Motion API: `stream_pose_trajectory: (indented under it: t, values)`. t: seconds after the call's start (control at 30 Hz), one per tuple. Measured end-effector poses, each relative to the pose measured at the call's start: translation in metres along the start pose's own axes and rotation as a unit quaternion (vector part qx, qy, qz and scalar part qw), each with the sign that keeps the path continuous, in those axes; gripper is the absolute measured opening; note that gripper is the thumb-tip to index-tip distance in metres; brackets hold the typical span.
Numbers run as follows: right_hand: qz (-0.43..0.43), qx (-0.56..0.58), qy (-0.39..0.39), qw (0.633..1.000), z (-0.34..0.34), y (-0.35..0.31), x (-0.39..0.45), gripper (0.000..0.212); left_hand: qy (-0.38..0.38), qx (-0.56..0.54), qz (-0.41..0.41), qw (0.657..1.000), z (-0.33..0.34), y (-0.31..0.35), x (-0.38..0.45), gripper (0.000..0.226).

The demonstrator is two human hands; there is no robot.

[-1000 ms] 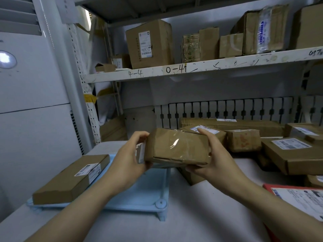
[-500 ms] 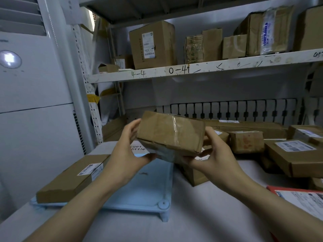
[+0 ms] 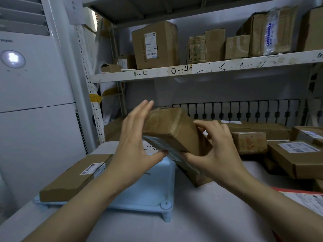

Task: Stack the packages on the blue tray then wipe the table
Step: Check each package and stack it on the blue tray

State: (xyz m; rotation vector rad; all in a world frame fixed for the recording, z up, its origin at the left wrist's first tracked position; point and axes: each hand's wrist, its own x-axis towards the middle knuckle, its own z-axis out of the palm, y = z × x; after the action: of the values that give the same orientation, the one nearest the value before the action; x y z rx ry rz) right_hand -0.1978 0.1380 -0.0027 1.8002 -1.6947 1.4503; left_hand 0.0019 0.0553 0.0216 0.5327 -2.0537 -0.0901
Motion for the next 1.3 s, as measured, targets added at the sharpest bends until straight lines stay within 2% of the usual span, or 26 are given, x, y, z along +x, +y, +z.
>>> stream_pose_trajectory:
  t: [0.1,0.23,0.33,0.43,0.53,0.67,0.83,0.97,1.1,1.2,1.3]
  values:
    - [-0.015,-0.031,-0.004,0.999,-0.001,-0.006,-0.001,0.069,-0.022,-0.001,0.027,0.999,0.004,0.002,0.000,0.101]
    - [-0.024,-0.043,-0.032,0.998,-0.003,-0.009,-0.003,0.073,-0.032,0.010,0.013,0.999,0.001,0.000,-0.001,0.099]
    - [-0.028,-0.038,-0.046,0.998,-0.004,-0.010,-0.003,0.080,-0.043,-0.010,-0.005,0.999,-0.004,0.002,0.000,0.085]
    - [-0.033,-0.034,-0.067,0.997,-0.004,-0.007,-0.002,0.087,-0.050,-0.062,-0.054,0.995,-0.011,-0.002,0.002,0.075]
    - [-0.024,-0.050,-0.077,0.996,-0.004,0.003,-0.003,0.089,-0.047,-0.124,-0.117,0.984,-0.019,-0.012,0.002,0.076]
    - [0.027,-0.073,-0.066,0.995,0.000,0.019,-0.006,0.083,-0.030,-0.201,-0.181,0.962,-0.023,-0.021,-0.002,0.077]
    - [0.034,-0.113,-0.073,0.990,0.003,0.028,-0.007,0.074,-0.016,-0.249,-0.229,0.941,-0.021,-0.029,-0.011,0.079]
    - [0.006,-0.103,-0.036,0.994,0.006,0.027,-0.006,0.070,-0.004,-0.218,-0.244,0.945,-0.017,-0.039,-0.015,0.078]
    - [-0.002,-0.119,-0.025,0.993,0.008,0.025,-0.005,0.069,-0.002,-0.126,-0.228,0.966,-0.016,-0.047,-0.019,0.094]
    - [-0.004,-0.133,-0.028,0.991,0.008,0.022,-0.005,0.070,0.013,-0.031,-0.158,0.987,-0.012,-0.041,-0.020,0.095]
    - [-0.013,-0.141,-0.032,0.989,0.010,0.020,-0.007,0.069,-0.015,0.076,-0.064,0.995,-0.004,-0.032,-0.018,0.098]
